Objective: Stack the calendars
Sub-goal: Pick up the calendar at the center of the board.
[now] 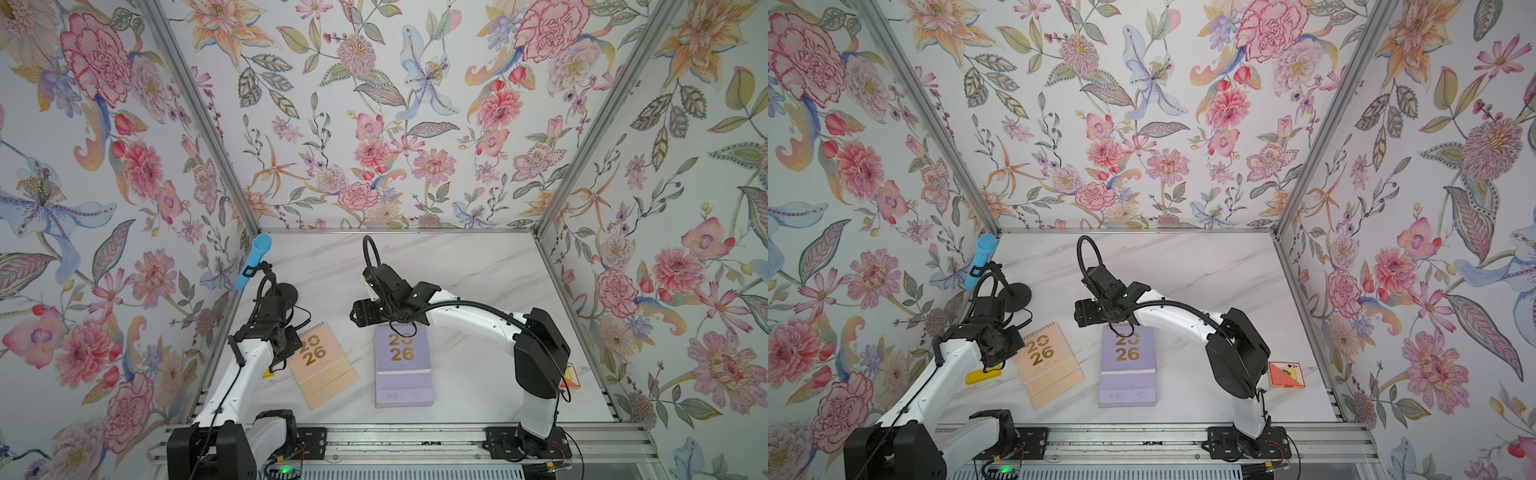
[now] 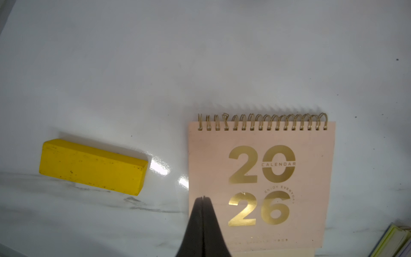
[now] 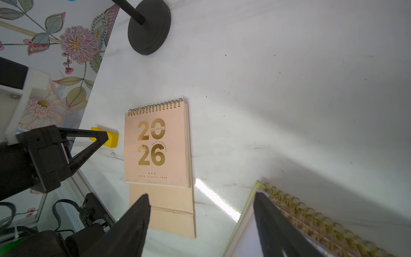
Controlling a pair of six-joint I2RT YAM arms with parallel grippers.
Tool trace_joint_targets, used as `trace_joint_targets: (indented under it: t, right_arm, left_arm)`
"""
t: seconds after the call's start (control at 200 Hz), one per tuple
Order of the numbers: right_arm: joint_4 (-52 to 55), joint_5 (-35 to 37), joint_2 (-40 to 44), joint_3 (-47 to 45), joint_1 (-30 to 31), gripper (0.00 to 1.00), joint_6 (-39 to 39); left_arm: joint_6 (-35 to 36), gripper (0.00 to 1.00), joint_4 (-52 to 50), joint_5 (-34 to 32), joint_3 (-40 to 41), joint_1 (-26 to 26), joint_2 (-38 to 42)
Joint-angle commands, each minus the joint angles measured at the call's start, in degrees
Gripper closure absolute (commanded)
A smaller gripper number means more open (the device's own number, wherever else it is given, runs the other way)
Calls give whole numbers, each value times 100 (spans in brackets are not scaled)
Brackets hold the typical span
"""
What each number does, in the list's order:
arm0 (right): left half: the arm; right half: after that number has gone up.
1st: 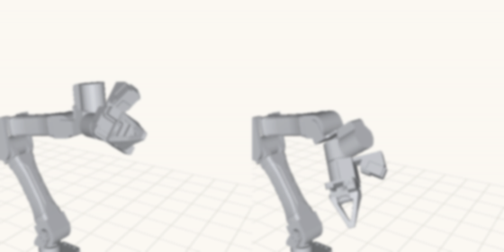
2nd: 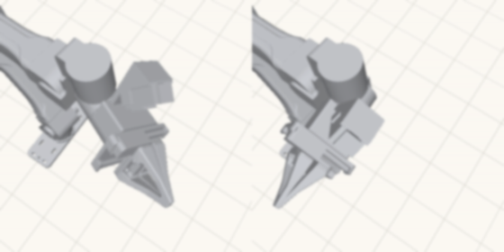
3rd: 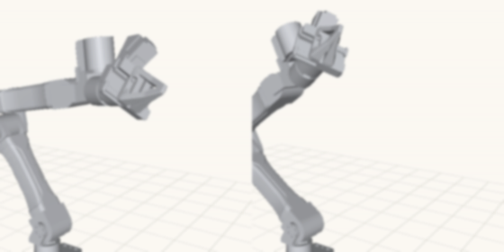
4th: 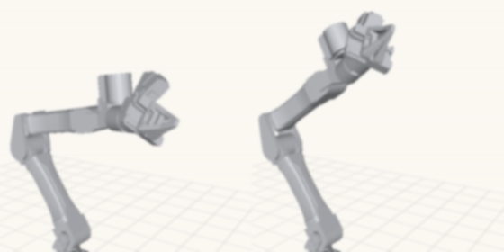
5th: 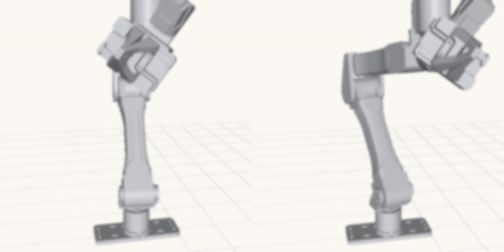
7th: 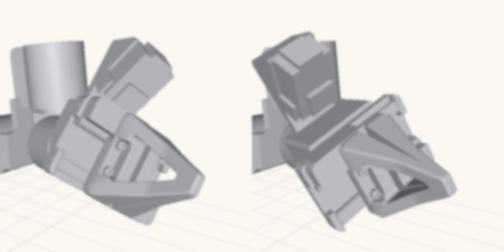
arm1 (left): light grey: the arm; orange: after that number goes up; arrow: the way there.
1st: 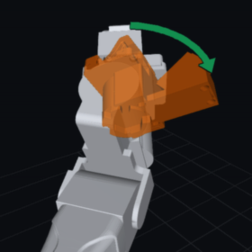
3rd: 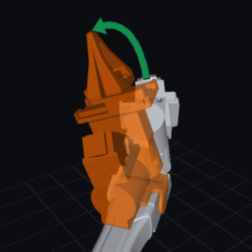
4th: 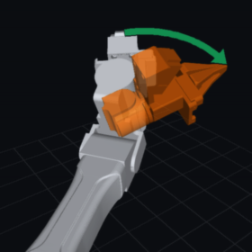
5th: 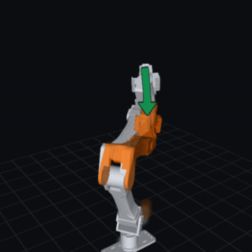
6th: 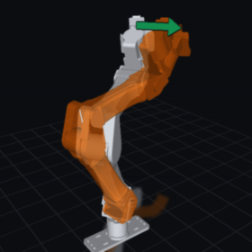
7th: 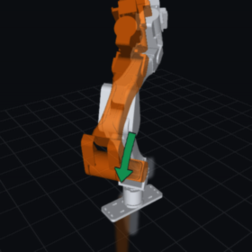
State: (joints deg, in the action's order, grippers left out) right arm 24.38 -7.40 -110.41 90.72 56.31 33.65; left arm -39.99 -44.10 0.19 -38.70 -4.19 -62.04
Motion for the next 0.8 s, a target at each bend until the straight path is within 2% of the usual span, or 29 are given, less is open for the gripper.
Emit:
trace_joint_targets:
  t: [0.0, 0.115, 0.185, 0.796]
  right_arm:
    - [111, -238, -280, 417, 141, 25, -108]
    - [148, -351, -636, 734, 235, 25, -99]
    - [172, -385, -787, 841, 275, 25, -95]
    - [172, -806, -1579, 1163, 232, 25, 28]
  left_arm:
    - [161, 100, -184, 180, 77, -303, 146]
    - [239, 100, -65, 564, 225, -742, 110]
    - [292, 100, -63, 582, 224, -831, 54]
    - [-28, 100, 557, 883, 498, -961, -487]
